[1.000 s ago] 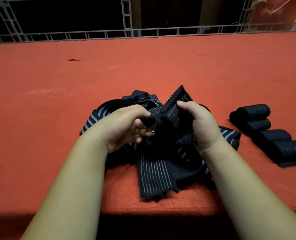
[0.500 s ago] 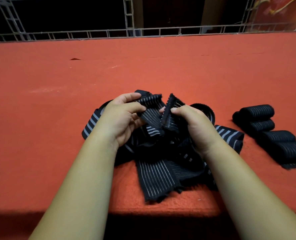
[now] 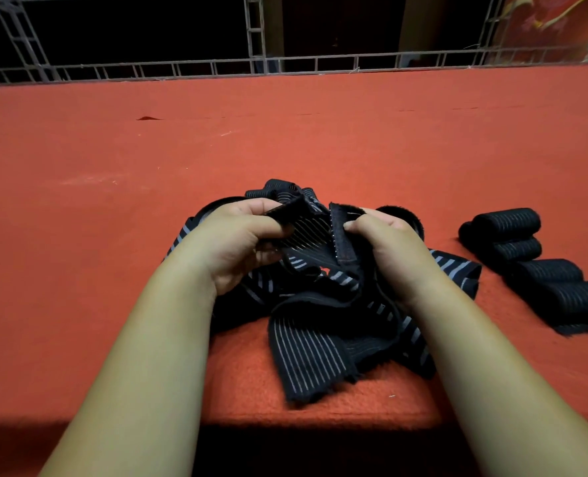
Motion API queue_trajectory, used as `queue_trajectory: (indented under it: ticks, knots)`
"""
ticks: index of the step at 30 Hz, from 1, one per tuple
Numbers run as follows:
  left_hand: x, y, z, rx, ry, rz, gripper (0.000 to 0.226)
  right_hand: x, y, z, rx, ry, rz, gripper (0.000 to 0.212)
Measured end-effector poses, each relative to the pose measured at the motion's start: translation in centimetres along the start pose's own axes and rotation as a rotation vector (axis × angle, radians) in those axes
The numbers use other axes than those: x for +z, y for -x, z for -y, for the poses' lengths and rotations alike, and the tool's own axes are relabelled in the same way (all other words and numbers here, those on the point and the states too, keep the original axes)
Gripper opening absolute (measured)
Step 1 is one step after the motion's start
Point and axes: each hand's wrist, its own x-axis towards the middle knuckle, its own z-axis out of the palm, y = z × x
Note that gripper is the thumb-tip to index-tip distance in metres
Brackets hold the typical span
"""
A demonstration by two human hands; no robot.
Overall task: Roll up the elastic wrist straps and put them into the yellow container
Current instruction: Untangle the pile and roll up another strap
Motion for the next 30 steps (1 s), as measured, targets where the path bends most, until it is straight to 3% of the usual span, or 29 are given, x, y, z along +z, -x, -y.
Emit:
queue_trajectory:
  ticks: [8,14,17,20,22,26,28,30]
  knots:
    - [0.2,0.4,-0.5,0.148,-0.053,-0.097,0.03,-1.7,0.5,1.1,-0.039,-0.248,0.028,0.026]
    - [1.5,0.1,-0.5,0.125,0.011,-0.042,0.027,-0.7,1.2,1.6,-0.088,-0.268,0.296,0.033]
    - [1.7,-0.5,0.1,0.161,-0.162,-0.171,0.015,0.3,1.6,1.6,-0.066,-0.266,0.363,0.035]
    - [1.8,-0.6,0.3,0.191,-0.248,-0.318,0.035,0.6,2.0,2.0,-0.05,-0.292,0.359,0.047]
    - [2.1,-0.4,0.2,0.222,-0.248,-0.388,0.03,0.7,2.3,2.5,-0.057,-0.271,0.352,0.053]
    - [3.4,0.1,-0.1,0.249,-0.134,-0.286,0.007,0.5,2.0,2.4,-0.036,-0.344,0.326,0.029]
    - [3.9,0.1,-0.2,0.242,-0.079,-0.238,0.025,0.2,1.6,2.2,-0.015,-0.367,0.286,0.016]
    - [4.0,0.2,-0.3,0.235,0.004,-0.176,0.035,0.0,1.4,2.1,-0.012,-0.373,0.249,0.019]
